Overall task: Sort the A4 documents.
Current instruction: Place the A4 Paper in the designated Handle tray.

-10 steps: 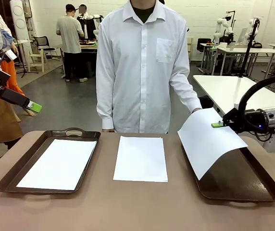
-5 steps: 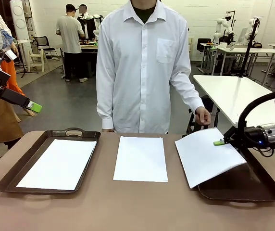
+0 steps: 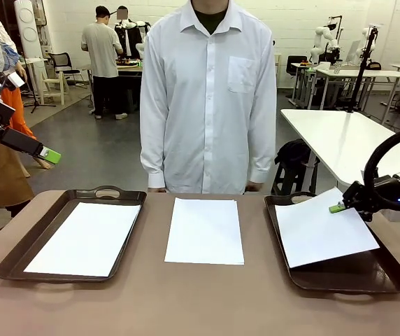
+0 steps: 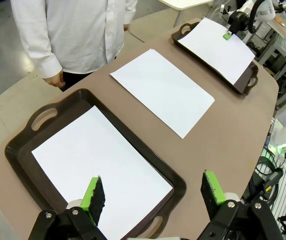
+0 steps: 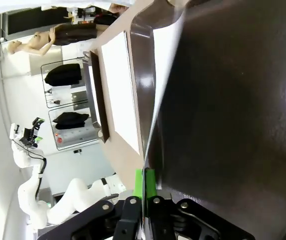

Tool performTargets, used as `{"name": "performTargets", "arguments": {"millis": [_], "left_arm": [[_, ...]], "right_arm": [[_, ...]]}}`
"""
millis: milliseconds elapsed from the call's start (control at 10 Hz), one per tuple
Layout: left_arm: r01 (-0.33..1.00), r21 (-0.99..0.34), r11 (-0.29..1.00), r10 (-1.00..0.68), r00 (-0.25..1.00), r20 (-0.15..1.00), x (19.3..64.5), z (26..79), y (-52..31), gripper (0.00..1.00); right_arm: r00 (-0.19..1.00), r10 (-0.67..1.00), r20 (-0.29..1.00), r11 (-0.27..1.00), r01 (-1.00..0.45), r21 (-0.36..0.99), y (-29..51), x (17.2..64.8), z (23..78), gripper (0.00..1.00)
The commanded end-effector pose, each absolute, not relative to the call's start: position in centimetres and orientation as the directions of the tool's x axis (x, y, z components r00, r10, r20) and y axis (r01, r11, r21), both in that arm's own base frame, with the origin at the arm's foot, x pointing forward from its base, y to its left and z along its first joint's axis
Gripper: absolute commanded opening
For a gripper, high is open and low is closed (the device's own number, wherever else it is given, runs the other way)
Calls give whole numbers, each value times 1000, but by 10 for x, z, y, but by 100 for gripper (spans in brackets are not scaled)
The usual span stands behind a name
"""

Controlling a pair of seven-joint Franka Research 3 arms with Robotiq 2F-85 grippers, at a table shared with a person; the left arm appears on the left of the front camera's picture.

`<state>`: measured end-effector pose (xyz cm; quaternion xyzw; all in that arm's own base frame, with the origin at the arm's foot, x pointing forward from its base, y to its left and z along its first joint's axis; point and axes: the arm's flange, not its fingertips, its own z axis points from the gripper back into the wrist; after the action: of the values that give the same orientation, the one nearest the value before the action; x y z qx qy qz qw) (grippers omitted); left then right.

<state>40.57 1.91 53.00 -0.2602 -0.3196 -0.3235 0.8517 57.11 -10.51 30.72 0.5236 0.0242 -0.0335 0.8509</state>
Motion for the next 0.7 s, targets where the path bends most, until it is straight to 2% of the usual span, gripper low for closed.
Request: {"name": "performTargets", "arguments": {"millis": [0, 200, 600], "left_arm": [[720, -234, 654, -390, 585, 711, 405, 529, 19, 100], [720, -234, 654, -390, 585, 711, 405, 529, 19, 100], [720, -234, 654, -390, 585, 711, 405, 529, 19, 100]], "right_arm": [[997, 9, -81, 524, 64, 849, -94, 563, 304, 1], [994, 43, -97, 589, 53, 806, -90, 567, 304, 1], [996, 13, -88, 621, 61, 781, -92, 569, 308, 1]]}}
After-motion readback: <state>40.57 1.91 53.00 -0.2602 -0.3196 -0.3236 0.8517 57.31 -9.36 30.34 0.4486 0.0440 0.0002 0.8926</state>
